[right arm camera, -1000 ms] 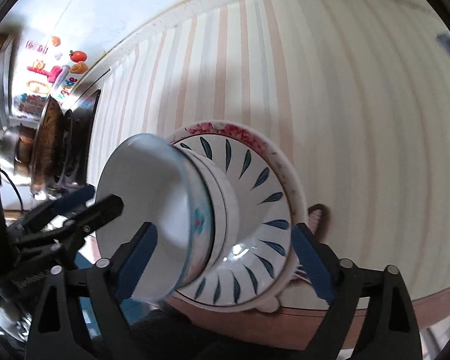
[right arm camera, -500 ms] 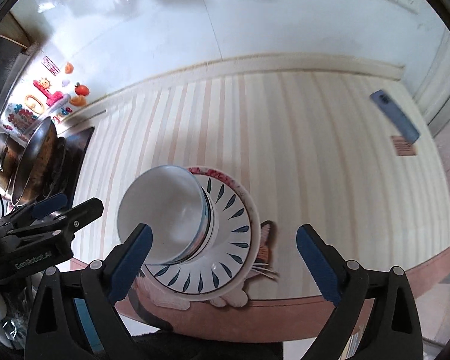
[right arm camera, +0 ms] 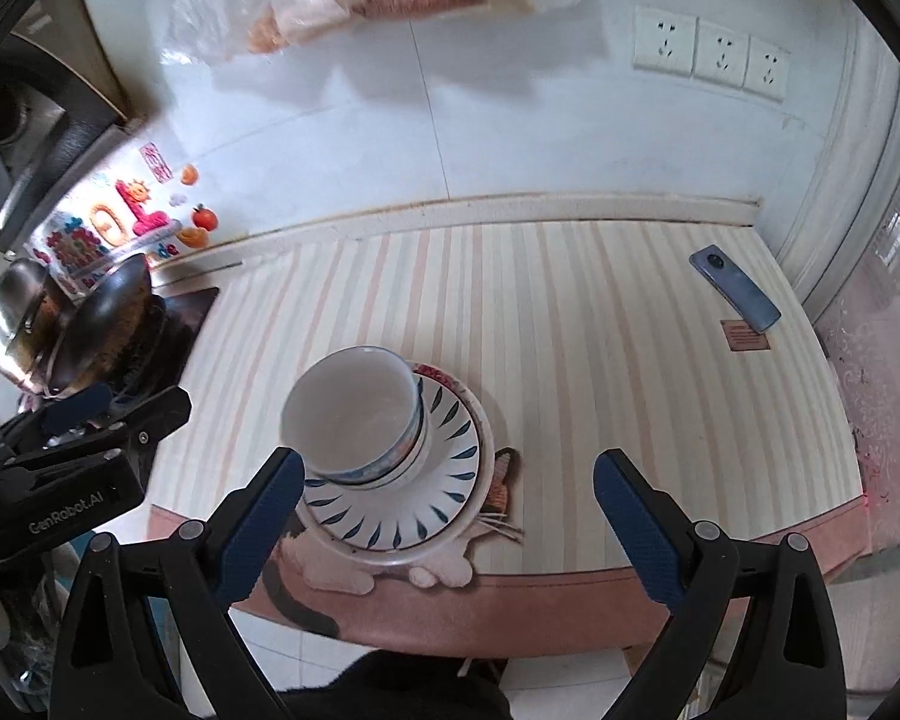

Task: Organize plates and bowls
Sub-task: 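Open both tools and pull them back from the bowls on the plates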

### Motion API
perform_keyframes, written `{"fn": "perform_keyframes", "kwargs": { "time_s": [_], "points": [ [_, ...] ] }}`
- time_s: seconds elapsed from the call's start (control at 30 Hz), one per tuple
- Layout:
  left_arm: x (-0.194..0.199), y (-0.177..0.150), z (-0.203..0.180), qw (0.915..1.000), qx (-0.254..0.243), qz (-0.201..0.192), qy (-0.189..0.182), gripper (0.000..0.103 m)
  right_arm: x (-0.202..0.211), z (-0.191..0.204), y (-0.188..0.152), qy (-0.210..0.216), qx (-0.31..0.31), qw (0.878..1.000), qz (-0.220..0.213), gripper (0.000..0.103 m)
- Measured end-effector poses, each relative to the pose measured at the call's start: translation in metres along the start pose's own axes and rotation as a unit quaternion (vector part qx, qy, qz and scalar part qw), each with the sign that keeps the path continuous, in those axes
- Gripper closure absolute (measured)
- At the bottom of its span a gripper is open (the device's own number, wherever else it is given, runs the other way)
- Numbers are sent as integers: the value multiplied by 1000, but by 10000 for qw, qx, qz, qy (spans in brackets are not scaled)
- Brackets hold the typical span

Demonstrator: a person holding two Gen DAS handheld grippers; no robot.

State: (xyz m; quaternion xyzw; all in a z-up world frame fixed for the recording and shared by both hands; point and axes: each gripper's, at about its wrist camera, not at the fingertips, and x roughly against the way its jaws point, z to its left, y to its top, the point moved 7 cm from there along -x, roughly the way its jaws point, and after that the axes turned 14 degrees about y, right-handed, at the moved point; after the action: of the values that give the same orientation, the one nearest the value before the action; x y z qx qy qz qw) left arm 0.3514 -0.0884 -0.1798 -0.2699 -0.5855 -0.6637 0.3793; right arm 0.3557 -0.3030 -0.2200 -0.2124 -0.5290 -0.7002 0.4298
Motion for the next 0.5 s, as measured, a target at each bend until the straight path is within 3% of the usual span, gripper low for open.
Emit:
{"fn": "perform_keyframes", "kwargs": {
  "time_s": [0.5],
  "points": [
    [122,-49,32,9956,420,-768,348,12,115,53,-50,101,371,9977,-550,4]
  ]
}}
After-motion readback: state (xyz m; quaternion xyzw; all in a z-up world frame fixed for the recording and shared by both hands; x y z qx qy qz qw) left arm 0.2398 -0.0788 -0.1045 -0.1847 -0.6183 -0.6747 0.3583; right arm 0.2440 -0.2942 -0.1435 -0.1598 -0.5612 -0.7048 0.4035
